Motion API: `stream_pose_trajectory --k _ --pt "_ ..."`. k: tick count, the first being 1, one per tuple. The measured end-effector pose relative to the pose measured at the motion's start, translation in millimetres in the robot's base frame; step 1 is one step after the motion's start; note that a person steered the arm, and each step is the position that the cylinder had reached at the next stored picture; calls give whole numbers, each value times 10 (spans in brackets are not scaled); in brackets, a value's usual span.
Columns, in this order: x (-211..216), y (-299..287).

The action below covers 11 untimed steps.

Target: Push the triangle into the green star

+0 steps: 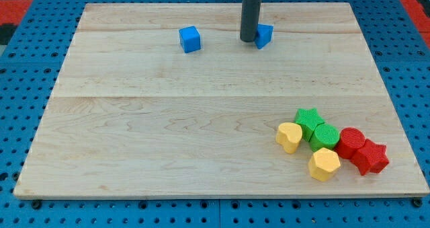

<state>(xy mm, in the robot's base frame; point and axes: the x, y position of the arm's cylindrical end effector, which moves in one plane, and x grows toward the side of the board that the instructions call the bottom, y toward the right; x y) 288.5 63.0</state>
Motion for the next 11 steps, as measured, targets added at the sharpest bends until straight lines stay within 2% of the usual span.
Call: stream_pose_trajectory --k 1,2,3,4,5,6,8,9,10,11 --pt "-265 3" --pt "-144 418" --pt "771 585" --pt "832 893" --pt "712 688" --pt "728 902" --pt "1534 683" --pt "1632 675" --pt "951 352" --pt "9 159"
